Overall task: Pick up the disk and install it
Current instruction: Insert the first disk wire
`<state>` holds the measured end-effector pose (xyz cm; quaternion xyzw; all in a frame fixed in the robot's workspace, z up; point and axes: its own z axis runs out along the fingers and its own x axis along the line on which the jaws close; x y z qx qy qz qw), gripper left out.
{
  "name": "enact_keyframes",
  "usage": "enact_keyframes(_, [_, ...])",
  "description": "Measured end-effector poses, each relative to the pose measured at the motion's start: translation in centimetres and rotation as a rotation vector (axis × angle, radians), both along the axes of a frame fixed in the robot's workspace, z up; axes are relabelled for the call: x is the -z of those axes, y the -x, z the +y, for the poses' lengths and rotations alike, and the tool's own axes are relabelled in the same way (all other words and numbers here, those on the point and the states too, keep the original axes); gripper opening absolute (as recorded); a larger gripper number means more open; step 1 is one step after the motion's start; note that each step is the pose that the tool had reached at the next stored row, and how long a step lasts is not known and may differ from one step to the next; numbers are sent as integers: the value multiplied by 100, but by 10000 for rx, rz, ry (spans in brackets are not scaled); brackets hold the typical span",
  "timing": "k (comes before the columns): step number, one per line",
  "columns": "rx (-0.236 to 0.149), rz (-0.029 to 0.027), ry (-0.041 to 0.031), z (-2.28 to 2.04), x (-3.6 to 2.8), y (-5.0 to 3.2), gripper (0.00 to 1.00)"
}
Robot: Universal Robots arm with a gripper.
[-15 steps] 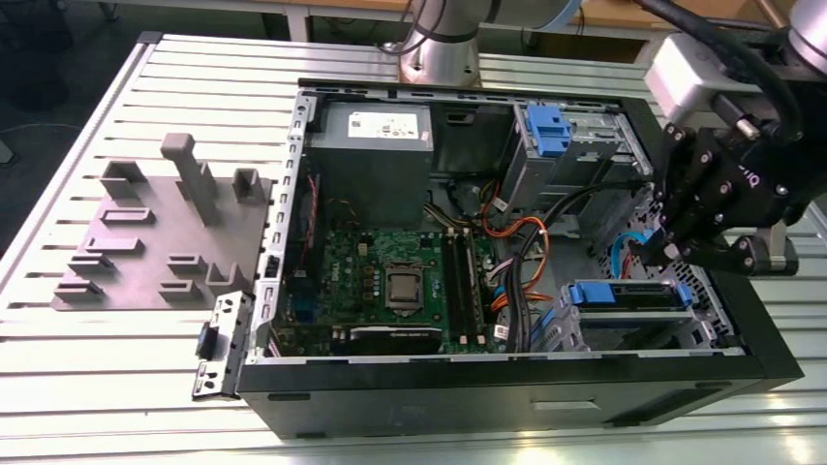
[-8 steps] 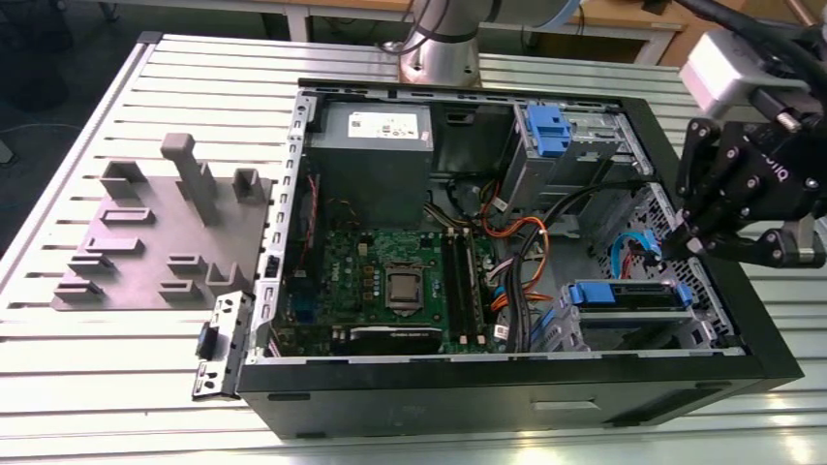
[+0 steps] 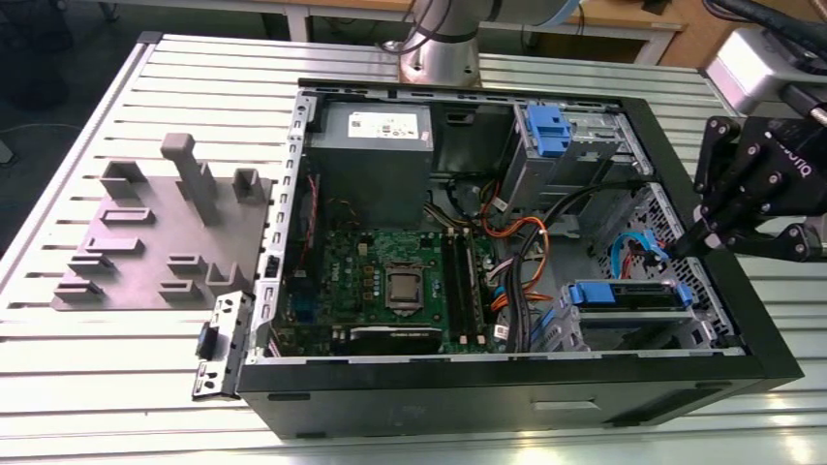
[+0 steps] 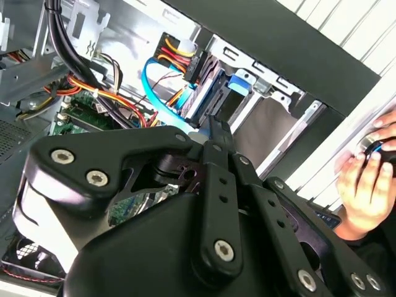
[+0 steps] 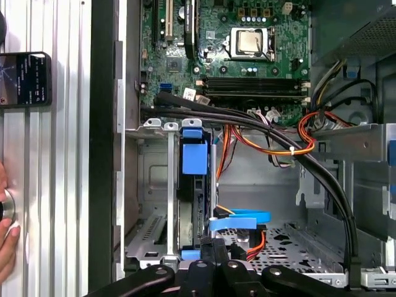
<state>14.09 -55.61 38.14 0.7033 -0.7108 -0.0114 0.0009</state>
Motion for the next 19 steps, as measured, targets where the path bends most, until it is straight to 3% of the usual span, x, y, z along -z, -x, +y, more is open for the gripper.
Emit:
enact_keyframes(9, [0, 0, 13, 0, 1, -2, 11])
enact_keyframes(12, [1, 0, 136, -1, 3, -2, 11])
enact_keyframes(14, [1, 0, 263, 0, 3, -2, 11])
enact_keyframes(19, [1, 1, 288, 0, 4, -2, 11])
